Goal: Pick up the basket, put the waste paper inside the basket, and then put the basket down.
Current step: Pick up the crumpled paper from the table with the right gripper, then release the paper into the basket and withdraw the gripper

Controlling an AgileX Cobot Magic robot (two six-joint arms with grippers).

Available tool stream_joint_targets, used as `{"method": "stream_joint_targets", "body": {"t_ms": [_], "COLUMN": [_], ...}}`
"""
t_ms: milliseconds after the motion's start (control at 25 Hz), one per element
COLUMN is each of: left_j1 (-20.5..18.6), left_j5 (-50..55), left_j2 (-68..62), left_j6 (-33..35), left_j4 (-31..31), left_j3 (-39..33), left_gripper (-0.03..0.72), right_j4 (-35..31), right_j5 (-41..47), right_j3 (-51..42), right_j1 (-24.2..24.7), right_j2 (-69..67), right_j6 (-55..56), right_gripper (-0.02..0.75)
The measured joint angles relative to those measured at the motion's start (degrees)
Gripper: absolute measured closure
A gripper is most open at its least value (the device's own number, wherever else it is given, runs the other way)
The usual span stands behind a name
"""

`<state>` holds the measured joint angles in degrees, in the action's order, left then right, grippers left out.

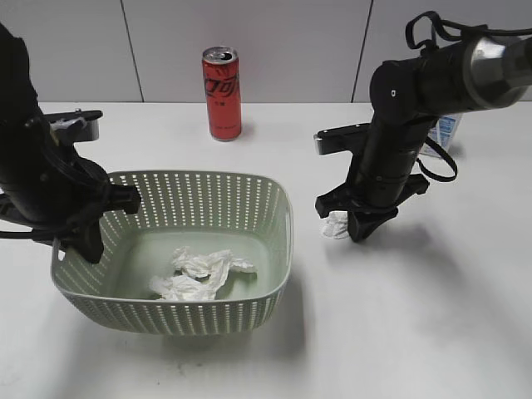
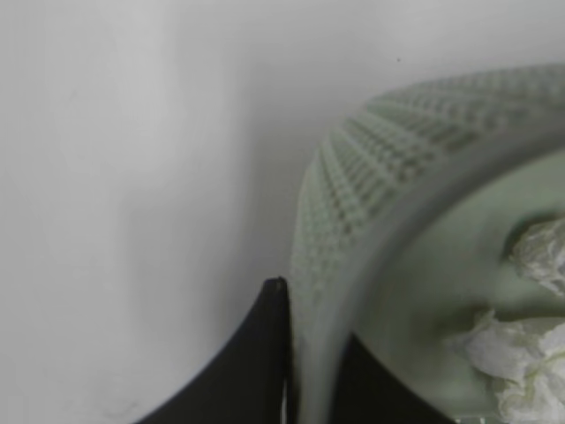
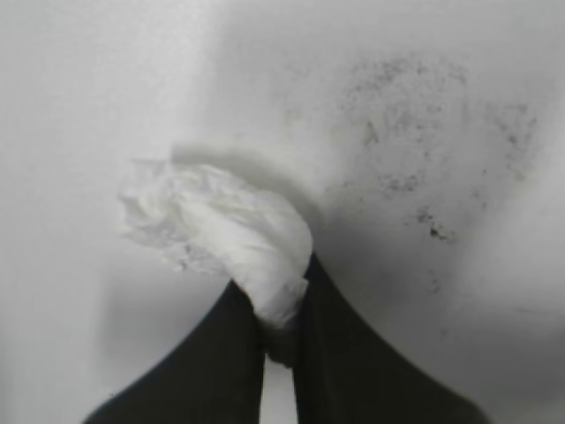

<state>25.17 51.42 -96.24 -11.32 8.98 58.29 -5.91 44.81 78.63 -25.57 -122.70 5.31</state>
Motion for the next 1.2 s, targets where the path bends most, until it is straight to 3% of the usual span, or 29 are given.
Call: {"method": "stream_joint_targets", "body": {"t_ms": [320,480,680,760,920,960,1200], "left_j1": [0.0,0.0,0.0,0.0,0.0,0.0,0.0], "left_j5": [-0.24,-0.29,-0.34,-0.34,-0.34,-0.34,-0.34], "left_j2": [0.0,0.0,0.0,0.0,0.0,0.0,0.0], "left_j6": [0.0,0.0,0.0,0.0,0.0,0.0,0.0], "left_j4": [0.32,0.74,1.22,1.35,1.41,1.41,1.64], "left_j3": [0.0,0.0,0.0,0.0,0.0,0.0,0.0], "left_gripper": [0.683,0.683,0.683,0.683,0.683,0.683,0.683], "right_j4": [-1.78,-7.78,-11.57,-13.8,-15.97,-15.77,-8.52], "right_j5": [-0.78,-0.8,-2.96,-3.59,-3.85,-3.85,3.36], "right_j3": [-0.2,-0.13,-0.06,-0.06,-0.12,-0.17,6.15], "right_j1": [-1.72,-7.97,-16.82,-19.11,-20.44,-20.44,-15.83], "right_j2": [18.02,26.23,25.28,22.5,17.66,17.21,16.93], "right_j6": [-6.65,-14.47,-17.63,-17.81,-17.81,-17.18,-12.17], "right_gripper": [0.716,0.717,0.707,0.615,0.214,0.153,0.125]}}
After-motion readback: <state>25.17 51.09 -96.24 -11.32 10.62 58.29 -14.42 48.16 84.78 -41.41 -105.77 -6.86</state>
